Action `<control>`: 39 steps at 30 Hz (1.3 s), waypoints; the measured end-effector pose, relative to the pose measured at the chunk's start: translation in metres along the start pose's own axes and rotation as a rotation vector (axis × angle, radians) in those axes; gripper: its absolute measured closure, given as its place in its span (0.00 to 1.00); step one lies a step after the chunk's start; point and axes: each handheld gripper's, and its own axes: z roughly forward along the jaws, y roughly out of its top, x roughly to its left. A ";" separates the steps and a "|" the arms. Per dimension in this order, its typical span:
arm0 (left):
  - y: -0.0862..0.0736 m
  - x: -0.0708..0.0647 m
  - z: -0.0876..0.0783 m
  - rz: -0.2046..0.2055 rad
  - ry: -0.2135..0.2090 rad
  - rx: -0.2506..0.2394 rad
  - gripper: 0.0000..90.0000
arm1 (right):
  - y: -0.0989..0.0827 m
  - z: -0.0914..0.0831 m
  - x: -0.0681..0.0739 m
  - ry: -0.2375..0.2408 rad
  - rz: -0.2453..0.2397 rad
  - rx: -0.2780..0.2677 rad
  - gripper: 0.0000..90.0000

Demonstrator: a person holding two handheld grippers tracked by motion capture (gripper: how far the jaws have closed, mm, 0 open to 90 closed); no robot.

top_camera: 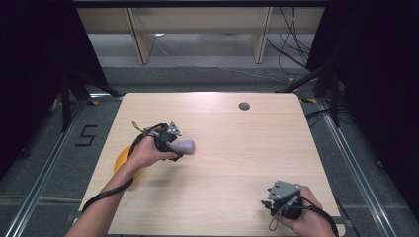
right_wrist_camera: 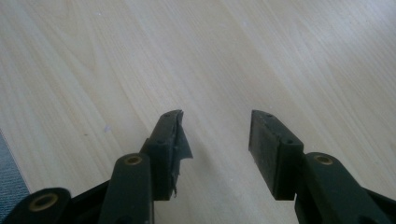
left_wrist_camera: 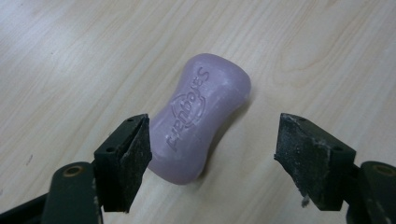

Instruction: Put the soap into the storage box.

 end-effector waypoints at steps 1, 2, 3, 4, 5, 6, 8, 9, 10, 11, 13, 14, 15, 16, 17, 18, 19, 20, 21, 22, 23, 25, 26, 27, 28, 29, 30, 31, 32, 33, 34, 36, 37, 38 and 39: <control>0.000 0.000 0.003 -0.007 0.000 -0.014 0.29 | 0.000 0.000 0.000 0.000 0.000 0.000 0.61; 0.003 0.003 0.005 -0.003 -0.004 0.003 0.29 | 0.000 0.000 0.000 0.004 0.008 0.003 0.61; 0.004 0.004 0.007 0.005 -0.007 0.011 0.28 | 0.000 0.000 0.001 -0.001 0.022 0.004 0.61; 0.004 0.004 0.007 0.005 -0.007 0.011 0.28 | 0.000 0.000 0.001 0.001 0.022 0.004 0.61; 0.006 0.006 0.010 0.008 -0.005 0.022 0.28 | 0.000 0.000 0.000 0.002 0.011 0.002 0.61; 0.007 0.007 0.010 0.007 -0.005 0.029 0.28 | 0.000 0.000 0.000 0.001 0.010 0.001 0.61; 0.008 0.008 0.012 0.002 -0.010 0.030 0.27 | -0.001 0.001 0.001 0.002 0.017 0.000 0.61; 0.010 0.010 0.013 0.009 -0.006 0.042 0.27 | -0.001 0.001 0.001 0.003 0.019 0.000 0.61; 0.011 0.011 0.014 0.016 -0.009 0.047 0.27 | -0.001 0.001 0.001 0.004 0.019 0.000 0.61; 0.012 0.011 0.015 0.015 -0.009 0.044 0.27 | -0.001 0.001 0.001 0.006 0.021 0.001 0.61; 0.013 0.012 0.016 0.005 -0.014 0.045 0.27 | -0.001 0.001 0.001 0.004 0.019 0.001 0.61; 0.015 0.014 0.016 0.011 -0.022 0.052 0.27 | -0.001 0.001 0.001 0.004 0.018 0.001 0.61; 0.015 0.014 0.018 0.001 -0.019 0.042 0.26 | -0.001 0.001 0.001 0.005 0.019 0.002 0.61; 0.016 0.015 0.019 0.006 -0.017 0.041 0.26 | -0.001 0.001 0.001 0.005 0.020 0.003 0.61; 0.016 0.015 0.021 0.003 -0.019 0.044 0.26 | -0.001 0.001 0.001 0.005 0.020 0.003 0.61; 0.017 0.016 0.022 0.002 -0.019 0.046 0.26 | -0.001 0.001 0.001 0.005 0.021 0.004 0.61; 0.018 0.016 0.023 0.002 -0.023 0.054 0.26 | -0.001 0.001 0.001 0.009 0.023 0.005 0.61; 0.018 0.016 0.024 0.004 -0.027 0.055 0.26 | -0.001 0.001 0.001 0.011 0.032 0.010 0.61; 0.018 0.016 0.024 0.004 -0.027 0.055 0.26 | -0.001 0.001 0.001 0.013 0.031 0.012 0.61; 0.019 0.017 0.024 0.021 -0.031 0.073 0.26 | -0.001 0.001 0.001 0.014 0.031 0.013 0.61; 0.020 0.017 0.024 0.029 -0.031 0.079 0.26 | -0.001 0.001 0.001 0.014 0.031 0.013 0.61; 0.020 0.017 0.028 0.019 -0.039 0.080 0.25 | -0.001 0.000 0.001 0.014 0.031 0.013 0.61; 0.020 0.017 0.028 0.019 -0.039 0.080 0.25 | -0.001 0.000 0.001 0.014 0.031 0.013 0.61; 0.021 0.018 0.028 0.033 -0.039 0.095 0.25 | -0.001 0.001 0.001 0.015 0.030 0.013 0.61; 0.022 0.018 0.029 0.028 -0.046 0.093 0.25 | -0.001 0.001 0.001 0.014 0.030 0.013 0.61; 0.022 0.019 0.029 0.028 -0.048 0.095 0.25 | -0.001 0.001 0.000 0.012 0.019 0.010 0.61; 0.022 0.019 0.029 0.028 -0.048 0.095 0.25 | -0.001 0.001 0.000 0.012 0.019 0.010 0.61; 0.023 0.019 0.030 0.021 -0.047 0.090 0.25 | -0.001 0.001 0.001 0.014 0.026 0.012 0.61; 0.023 0.019 0.031 0.016 -0.050 0.089 0.25 | -0.001 0.001 0.001 0.014 0.031 0.014 0.61; 0.023 0.020 0.032 0.026 -0.052 0.102 0.25 | -0.001 0.001 0.000 0.012 0.019 0.010 0.61; 0.022 0.020 0.034 0.012 -0.053 0.097 0.25 | -0.001 0.003 -0.001 0.005 -0.012 -0.008 0.61; 0.022 0.020 0.034 0.018 -0.056 0.110 0.25 | -0.001 0.002 -0.002 0.001 -0.021 -0.008 0.61; 0.021 0.018 0.036 0.004 -0.059 0.108 0.25 | -0.001 0.003 -0.002 0.009 -0.012 -0.004 0.61; 0.021 0.019 0.036 0.012 -0.063 0.111 0.25 | -0.001 0.002 -0.002 0.013 -0.015 0.005 0.60; 0.022 0.019 0.036 0.014 -0.064 0.114 0.25 | -0.001 0.002 0.001 0.012 0.021 0.010 0.60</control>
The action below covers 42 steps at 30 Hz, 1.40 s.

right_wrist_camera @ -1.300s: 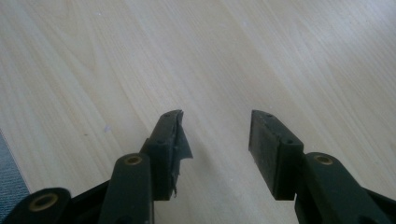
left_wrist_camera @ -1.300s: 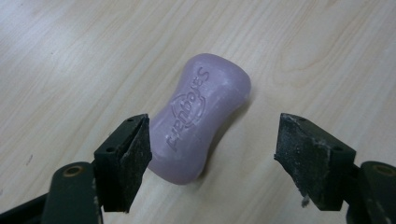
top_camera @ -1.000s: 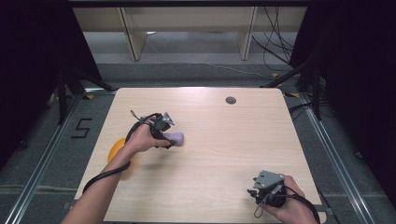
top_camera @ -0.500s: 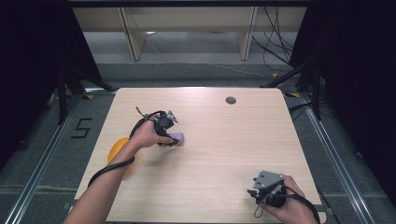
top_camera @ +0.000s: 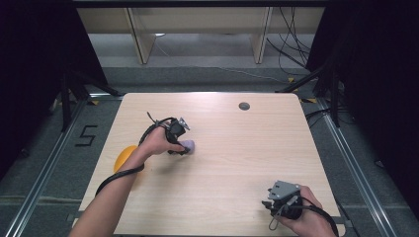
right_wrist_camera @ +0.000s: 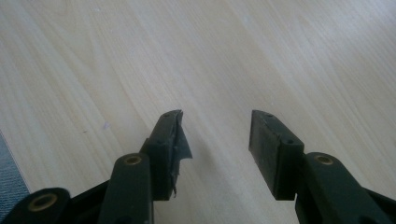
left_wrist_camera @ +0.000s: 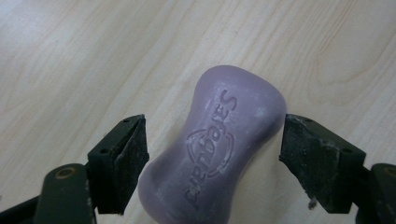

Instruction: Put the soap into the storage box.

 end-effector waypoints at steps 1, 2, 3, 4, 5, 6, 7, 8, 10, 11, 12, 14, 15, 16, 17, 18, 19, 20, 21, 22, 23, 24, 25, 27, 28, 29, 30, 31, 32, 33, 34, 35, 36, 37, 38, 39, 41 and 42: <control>0.000 0.000 0.000 0.007 0.000 0.004 0.25 | 0.000 0.000 0.000 -0.001 -0.001 0.000 0.60; 0.000 0.000 0.001 0.004 0.000 0.003 0.25 | 0.000 0.000 0.000 -0.003 0.001 0.001 0.60; 0.001 0.000 0.002 -0.001 -0.001 0.002 0.25 | 0.000 0.001 -0.003 -0.002 -0.033 -0.005 0.60; 0.001 0.000 0.002 0.000 -0.003 0.007 0.26 | 0.000 0.001 -0.003 -0.001 -0.035 -0.005 0.60; 0.001 0.000 0.002 0.000 -0.003 0.007 0.26 | 0.000 0.001 -0.003 -0.001 -0.035 -0.005 0.60; 0.001 0.000 0.003 0.001 -0.008 0.014 0.27 | 0.000 0.001 -0.003 -0.001 -0.034 -0.006 0.60; 0.001 0.000 0.003 0.001 -0.008 0.014 0.27 | 0.000 0.001 -0.003 -0.001 -0.034 -0.006 0.60; 0.001 0.000 0.004 0.003 -0.013 0.012 0.27 | 0.000 0.001 -0.003 0.001 -0.035 -0.007 0.60; 0.002 0.000 0.004 0.009 -0.016 0.021 0.28 | 0.000 0.001 -0.002 0.004 -0.020 -0.003 0.60; 0.002 -0.001 0.005 0.005 -0.019 0.024 0.28 | 0.000 0.001 -0.002 0.003 -0.017 -0.002 0.60; 0.002 0.000 0.006 0.008 -0.026 0.026 0.28 | 0.000 0.001 -0.002 0.002 -0.015 -0.002 0.60; 0.003 -0.001 0.006 -0.001 -0.027 0.036 0.29 | 0.000 0.001 -0.002 0.004 -0.016 -0.001 0.60; 0.003 -0.002 0.007 0.003 -0.025 0.031 0.29 | 0.000 0.001 -0.002 0.002 -0.015 -0.001 0.60; 0.004 -0.002 0.007 0.005 -0.024 0.031 0.29 | 0.000 0.001 -0.002 0.002 -0.016 -0.002 0.60; 0.004 -0.002 0.007 0.005 -0.024 0.031 0.29 | 0.000 0.001 -0.002 0.002 -0.016 -0.002 0.60; 0.005 -0.002 0.007 0.015 -0.023 0.041 0.29 | 0.000 0.001 -0.002 0.003 -0.015 -0.003 0.60; 0.005 -0.002 0.007 0.015 -0.024 0.043 0.30 | 0.000 0.002 -0.003 0.003 -0.027 -0.005 0.60; 0.005 -0.003 0.007 0.006 -0.025 0.053 0.31 | 0.000 0.001 -0.001 0.002 -0.003 0.006 0.60; 0.006 -0.003 0.007 0.000 -0.026 0.054 0.31 | 0.000 0.001 0.000 0.004 0.004 0.007 0.60; 0.005 -0.004 0.008 -0.003 -0.026 0.059 0.32 | 0.000 0.001 0.000 0.007 0.005 0.007 0.60; 0.005 -0.004 0.008 -0.003 -0.026 0.059 0.33 | 0.000 0.001 0.000 0.007 0.005 0.007 0.60; 0.005 -0.004 0.009 0.003 -0.023 0.071 0.33 | 0.000 0.001 0.000 0.006 0.008 0.009 0.60; 0.005 -0.005 0.010 0.004 -0.020 0.076 0.35 | 0.000 0.001 -0.001 0.004 0.000 0.007 0.60; 0.005 -0.005 0.011 0.014 -0.016 0.096 0.38 | 0.000 0.001 -0.001 0.000 -0.002 0.005 0.59; 0.004 -0.005 0.011 0.014 -0.014 0.105 0.41 | 0.000 0.001 -0.001 0.000 -0.002 0.004 0.59; 0.004 -0.005 0.011 0.013 -0.014 0.105 0.42 | 0.000 0.001 -0.001 0.001 -0.003 0.005 0.59; 0.004 -0.005 0.011 0.011 -0.015 0.110 0.43 | 0.000 0.001 0.000 0.003 0.008 0.006 0.59; 0.004 -0.005 0.011 0.011 -0.015 0.110 0.44 | 0.000 0.001 0.000 0.003 0.008 0.006 0.59; 0.004 -0.006 0.010 -0.003 -0.019 0.110 0.46 | -0.001 0.001 0.000 0.004 0.009 0.005 0.59; 0.004 -0.006 0.010 -0.003 -0.019 0.110 0.47 | 0.000 0.001 0.000 0.002 0.016 0.006 0.59; 0.004 -0.006 0.010 -0.005 -0.022 0.116 0.47 | 0.000 0.001 0.000 0.002 0.016 0.006 0.59; 0.004 -0.006 0.010 -0.009 -0.024 0.119 0.49 | 0.000 0.001 0.001 0.000 0.021 0.007 0.59; 0.004 -0.006 0.010 -0.005 -0.025 0.125 0.50 | 0.000 0.001 0.001 0.000 0.022 0.007 0.59; 0.003 -0.006 0.010 -0.002 -0.027 0.127 0.53 | 0.000 0.001 0.001 0.001 0.022 0.007 0.59; 0.003 -0.006 0.010 -0.007 -0.030 0.130 0.53 | 0.000 0.001 0.001 0.000 0.022 0.007 0.59; 0.003 -0.006 0.010 -0.008 -0.031 0.130 0.53 | 0.000 0.001 0.001 0.000 0.022 0.007 0.59; 0.004 -0.006 0.010 -0.023 -0.033 0.127 0.53 | 0.000 0.001 0.001 0.002 0.022 0.008 0.59; 0.004 -0.006 0.010 -0.020 -0.033 0.133 0.53 | -0.001 0.002 0.000 0.002 0.013 0.004 0.59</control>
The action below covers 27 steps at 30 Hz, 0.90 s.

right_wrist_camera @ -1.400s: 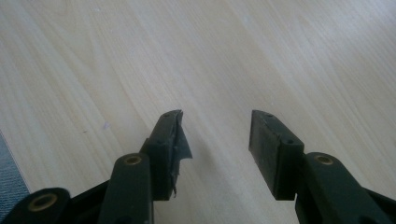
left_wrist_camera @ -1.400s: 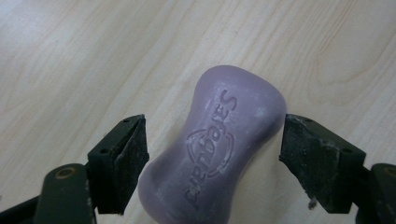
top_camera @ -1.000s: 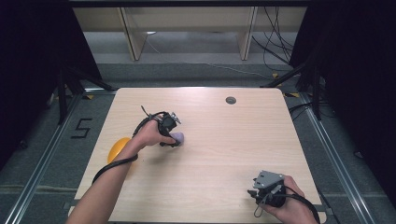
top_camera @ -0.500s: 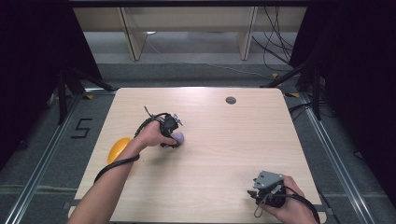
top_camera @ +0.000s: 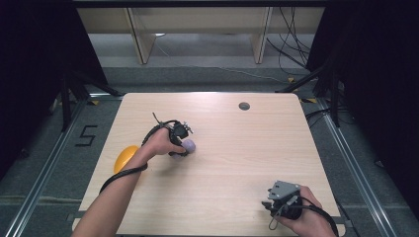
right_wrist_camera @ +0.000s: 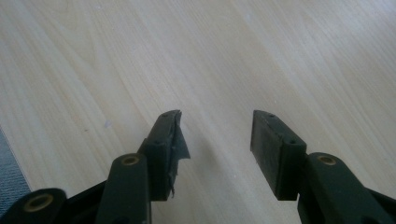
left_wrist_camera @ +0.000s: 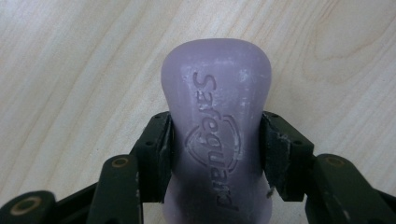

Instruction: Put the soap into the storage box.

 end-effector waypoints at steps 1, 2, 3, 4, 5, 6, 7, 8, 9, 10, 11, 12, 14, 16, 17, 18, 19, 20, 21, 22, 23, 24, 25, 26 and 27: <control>0.000 0.000 0.000 -0.005 -0.001 0.005 0.53 | 0.000 0.000 0.000 0.000 0.001 0.000 0.59; 0.001 0.000 0.000 -0.009 -0.004 0.004 0.53 | 0.000 0.000 0.000 -0.002 0.000 -0.001 0.59; 0.001 0.000 0.000 -0.016 -0.007 0.002 0.53 | 0.000 0.000 0.000 -0.002 0.000 -0.001 0.59; 0.000 0.001 0.001 -0.021 -0.011 0.001 0.52 | 0.000 0.000 0.000 0.001 0.000 0.000 0.59; 0.000 0.001 0.001 -0.029 -0.014 0.000 0.51 | 0.000 0.000 0.000 -0.001 0.000 -0.003 0.59; 0.000 0.002 0.001 -0.037 -0.009 -0.006 0.49 | 0.000 0.000 0.000 0.001 0.002 -0.004 0.59; 0.000 0.002 0.001 -0.037 -0.009 -0.006 0.48 | 0.000 0.000 0.000 -0.002 0.002 -0.003 0.59; 0.000 0.001 0.002 -0.041 -0.002 -0.005 0.47 | 0.000 0.000 0.000 0.001 0.002 -0.003 0.59; 0.000 0.001 0.002 -0.041 -0.002 -0.005 0.47 | 0.000 0.000 0.000 0.001 0.002 -0.003 0.59; 0.000 0.001 0.002 -0.044 -0.001 -0.004 0.47 | 0.000 0.000 0.000 0.001 0.001 -0.001 0.59; 0.000 0.001 0.002 -0.045 -0.002 -0.003 0.47 | 0.000 0.000 0.000 0.001 0.001 -0.001 0.59; 0.000 0.001 0.002 -0.050 -0.004 0.002 0.47 | 0.000 0.000 0.000 0.002 0.001 0.001 0.59; 0.001 0.001 0.003 -0.050 -0.007 0.007 0.48 | 0.000 0.000 0.000 0.005 0.001 0.001 0.58; 0.001 0.001 0.003 -0.060 -0.014 0.009 0.51 | 0.000 0.000 0.000 0.005 0.002 0.002 0.58; 0.001 0.001 0.002 -0.060 -0.014 0.016 0.51 | 0.000 0.001 0.000 0.003 0.002 -0.001 0.58; 0.002 0.000 0.002 -0.076 -0.012 0.023 0.53 | 0.000 0.000 0.000 0.015 -0.001 0.010 0.58; 0.002 0.000 0.002 -0.076 -0.012 0.023 0.53 | 0.000 0.000 0.000 0.015 -0.001 0.010 0.58; 0.003 -0.001 0.002 -0.085 -0.011 0.032 0.53 | 0.000 0.000 0.000 0.015 -0.001 0.010 0.58; 0.004 -0.001 0.002 -0.088 -0.011 0.038 0.54 | 0.000 0.000 0.000 0.007 -0.002 0.003 0.58; 0.004 -0.001 0.002 -0.093 -0.010 0.041 0.54 | 0.000 0.001 0.000 0.009 -0.001 0.003 0.58; 0.005 -0.002 0.002 -0.098 -0.007 0.049 0.54 | 0.000 0.000 0.000 0.013 0.000 0.009 0.58; 0.006 -0.002 0.002 -0.105 -0.003 0.051 0.54 | 0.000 0.000 0.000 0.015 -0.001 0.009 0.58; 0.007 -0.004 0.002 -0.120 0.010 0.068 0.54 | 0.000 0.000 0.000 0.016 -0.001 0.009 0.58; 0.008 -0.005 0.002 -0.128 0.012 0.074 0.54 | 0.000 0.000 0.000 0.009 -0.003 0.004 0.58; 0.008 -0.005 0.002 -0.128 0.012 0.074 0.54 | 0.000 0.000 0.000 0.009 -0.003 0.004 0.58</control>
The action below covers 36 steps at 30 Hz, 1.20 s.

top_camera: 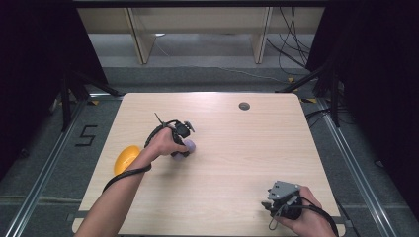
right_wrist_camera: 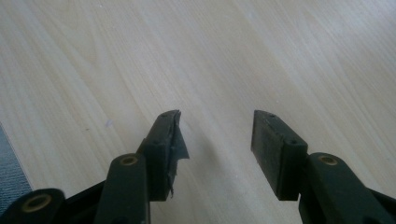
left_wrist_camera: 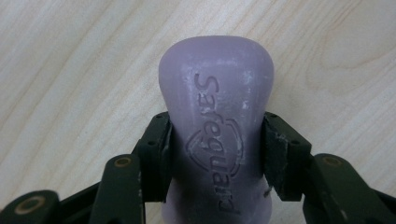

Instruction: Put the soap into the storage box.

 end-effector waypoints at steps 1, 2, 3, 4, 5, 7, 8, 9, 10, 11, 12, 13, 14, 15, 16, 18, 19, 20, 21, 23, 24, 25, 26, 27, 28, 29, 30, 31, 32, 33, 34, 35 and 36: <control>0.000 -0.001 0.000 -0.017 0.006 0.004 0.54 | 0.000 0.000 0.000 -0.001 -0.001 0.001 0.58; 0.000 -0.003 0.001 -0.050 0.010 -0.004 0.55 | 0.000 0.000 0.000 -0.001 0.003 -0.004 0.58; 0.000 -0.003 0.001 -0.050 0.010 -0.004 0.55 | 0.000 0.000 0.000 -0.001 0.003 -0.004 0.58; 0.001 -0.003 -0.001 -0.064 0.013 0.013 0.55 | 0.000 0.000 0.000 -0.003 0.004 -0.006 0.58; 0.001 -0.004 -0.001 -0.079 0.016 0.011 0.55 | 0.000 0.000 0.000 -0.002 0.004 -0.006 0.58; 0.000 -0.006 0.000 -0.097 0.023 0.006 0.55 | 0.000 0.000 0.000 -0.002 0.004 -0.005 0.58; 0.000 -0.007 0.000 -0.104 0.026 -0.002 0.55 | 0.000 0.000 0.000 -0.002 0.004 -0.005 0.58; -0.001 -0.008 0.000 -0.115 0.027 -0.012 0.55 | 0.000 0.000 0.000 -0.001 0.005 -0.005 0.58; -0.001 -0.008 -0.001 -0.121 0.022 -0.005 0.55 | 0.000 0.000 0.000 0.002 0.006 -0.001 0.58; -0.001 -0.009 -0.001 -0.122 0.017 -0.009 0.55 | 0.000 0.000 0.000 0.003 0.006 0.002 0.58; -0.001 -0.009 -0.001 -0.121 0.010 -0.019 0.55 | 0.000 0.000 0.000 -0.001 0.008 -0.001 0.58; -0.001 -0.010 -0.001 -0.123 0.003 -0.027 0.55 | 0.000 0.000 0.000 -0.001 0.008 -0.001 0.58; -0.001 -0.009 -0.001 -0.128 -0.007 -0.034 0.55 | 0.000 0.001 0.000 -0.006 0.009 -0.009 0.58; -0.001 -0.009 -0.004 -0.135 -0.006 -0.032 0.55 | 0.000 0.000 0.000 -0.002 0.007 -0.006 0.58; -0.001 -0.009 -0.004 -0.135 -0.006 -0.032 0.55 | 0.000 0.000 0.000 -0.002 0.007 -0.006 0.58; -0.001 -0.008 -0.006 -0.141 -0.005 -0.032 0.55 | 0.000 0.000 0.000 -0.002 0.005 -0.006 0.58; -0.001 -0.007 -0.008 -0.152 -0.006 -0.052 0.55 | 0.000 0.000 0.000 -0.001 0.005 -0.007 0.58; -0.001 -0.008 -0.009 -0.181 -0.011 -0.063 0.55 | 0.000 0.000 0.000 -0.001 0.006 -0.007 0.58; -0.001 -0.008 -0.009 -0.181 -0.011 -0.063 0.55 | 0.000 0.000 0.000 -0.001 0.006 -0.007 0.58; -0.002 -0.009 -0.011 -0.203 -0.021 -0.072 0.55 | 0.000 0.000 0.000 0.002 0.005 -0.006 0.58; -0.003 -0.009 -0.012 -0.202 -0.020 -0.074 0.55 | 0.000 0.000 0.000 0.000 0.005 -0.008 0.58; -0.003 -0.009 -0.012 -0.206 -0.020 -0.077 0.55 | 0.000 0.000 0.000 0.000 0.005 -0.008 0.58; -0.003 -0.008 -0.012 -0.187 -0.017 -0.083 0.55 | 0.000 0.000 0.000 -0.001 0.005 -0.008 0.58; -0.003 -0.008 -0.013 -0.189 -0.012 -0.089 0.55 | 0.000 0.000 0.000 0.000 0.004 -0.008 0.58; -0.003 -0.008 -0.013 -0.195 -0.014 -0.090 0.55 | 0.000 0.000 0.000 0.002 0.006 -0.004 0.58; -0.004 -0.007 -0.014 -0.200 -0.014 -0.107 0.55 | 0.000 0.000 0.000 0.001 0.007 -0.004 0.58; -0.004 -0.007 -0.014 -0.200 -0.014 -0.107 0.55 | 0.000 0.000 0.000 0.001 0.007 -0.004 0.58; -0.005 -0.008 -0.015 -0.209 -0.018 -0.119 0.55 | 0.000 0.000 0.000 -0.003 0.005 -0.009 0.58; -0.006 -0.010 -0.015 -0.244 -0.032 -0.137 0.55 | 0.000 0.000 0.000 0.001 0.006 -0.004 0.58; -0.007 -0.007 -0.018 -0.207 -0.045 -0.155 0.55 | 0.000 0.000 0.000 -0.004 0.007 -0.012 0.58; -0.007 -0.007 -0.018 -0.207 -0.045 -0.155 0.55 | 0.000 0.000 0.000 -0.004 0.007 -0.012 0.58; -0.008 -0.006 -0.019 -0.218 -0.053 -0.177 0.55 | 0.000 0.000 -0.001 0.002 0.011 -0.010 0.58; -0.009 -0.005 -0.020 -0.212 -0.053 -0.173 0.55 | -0.001 0.001 -0.001 0.001 0.009 -0.027 0.58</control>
